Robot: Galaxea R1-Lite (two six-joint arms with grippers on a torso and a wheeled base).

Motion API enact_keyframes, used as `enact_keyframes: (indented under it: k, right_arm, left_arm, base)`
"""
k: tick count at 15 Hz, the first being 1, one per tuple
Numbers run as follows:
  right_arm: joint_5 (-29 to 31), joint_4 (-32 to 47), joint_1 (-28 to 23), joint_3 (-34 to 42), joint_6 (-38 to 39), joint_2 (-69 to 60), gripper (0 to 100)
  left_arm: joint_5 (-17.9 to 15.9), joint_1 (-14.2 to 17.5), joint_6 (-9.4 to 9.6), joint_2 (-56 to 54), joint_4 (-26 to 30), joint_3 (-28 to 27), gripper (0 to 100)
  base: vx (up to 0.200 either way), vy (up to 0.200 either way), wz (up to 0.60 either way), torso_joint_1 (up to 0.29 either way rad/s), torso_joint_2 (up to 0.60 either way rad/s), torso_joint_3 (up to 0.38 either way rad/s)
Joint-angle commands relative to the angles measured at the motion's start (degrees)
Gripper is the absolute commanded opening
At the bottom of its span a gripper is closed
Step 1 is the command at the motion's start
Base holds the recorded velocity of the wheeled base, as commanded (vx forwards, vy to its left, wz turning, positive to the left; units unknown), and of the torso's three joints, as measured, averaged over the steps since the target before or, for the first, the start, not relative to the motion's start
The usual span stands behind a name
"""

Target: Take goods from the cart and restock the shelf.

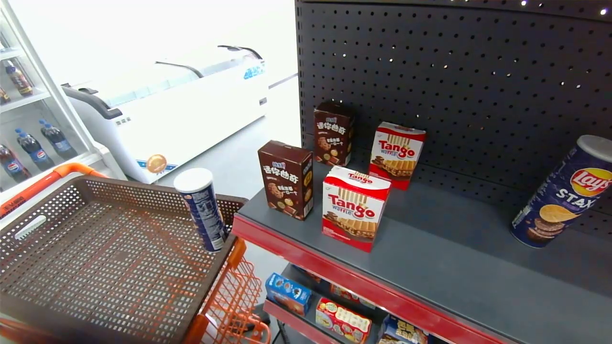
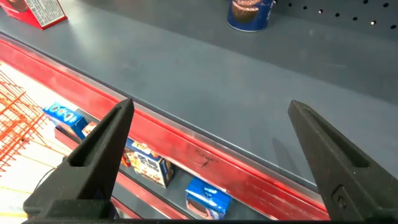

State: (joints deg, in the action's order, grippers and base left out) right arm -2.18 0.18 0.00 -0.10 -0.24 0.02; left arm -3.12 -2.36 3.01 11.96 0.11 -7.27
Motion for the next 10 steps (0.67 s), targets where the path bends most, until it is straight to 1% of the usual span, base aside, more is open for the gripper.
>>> enact_keyframes:
  k: [1,3,5,6,7,9,10]
  right_arm:
    - [-0.02,-0.01,0.00,0.01,-0.02,-0.02,100]
    - [-0.02,-0.01,0.00,0.01,-0.02,-0.02,100]
    - [-0.02,-0.01,0.00,0.01,-0.02,-0.02,100]
    - [-0.02,-0.01,0.00,0.01,-0.02,-0.02,100]
    - [-0.02,-0.01,0.00,0.01,-0.02,-0.02,100]
    - [-0.02,-0.01,0.00,0.01,-0.02,-0.02,100]
    - [-0.02,-0.01,0.00,0.01,-0.02,-0.02,100]
  left_arm:
    - [-0.22,-3.17,0.07,16.25,-0.02,-5.83,100]
    - [-0.13,-5.37,0.15,21.62,-1.52,-6.71,100]
    - [-0.04,-5.63,0.07,23.55,-2.22,-7.32,100]
    - [-0.04,-5.37,-0.20,25.13,-2.39,-7.68,100]
    - [-0.04,-4.84,-2.04,28.21,-2.48,-8.20,100]
    - [-0.04,-3.61,-2.22,32.16,-3.10,-8.82,100]
    - [-0.04,-1.85,-1.78,36.29,-5.21,-9.26,100]
  base:
    - [0.000,0.000,0.00,0.000,0.00,0.000]
    - [0.000,0.000,0.00,0.000,0.00,0.000]
    - [0.000,0.000,0.00,0.000,0.00,0.000]
    - [0.000,0.000,0.00,0.000,0.00,0.000]
    - [0.000,0.000,0.00,0.000,0.00,0.000]
    - [0.000,0.000,0.00,0.000,0.00,0.000]
    - [0.000,0.000,0.00,0.000,0.00,0.000]
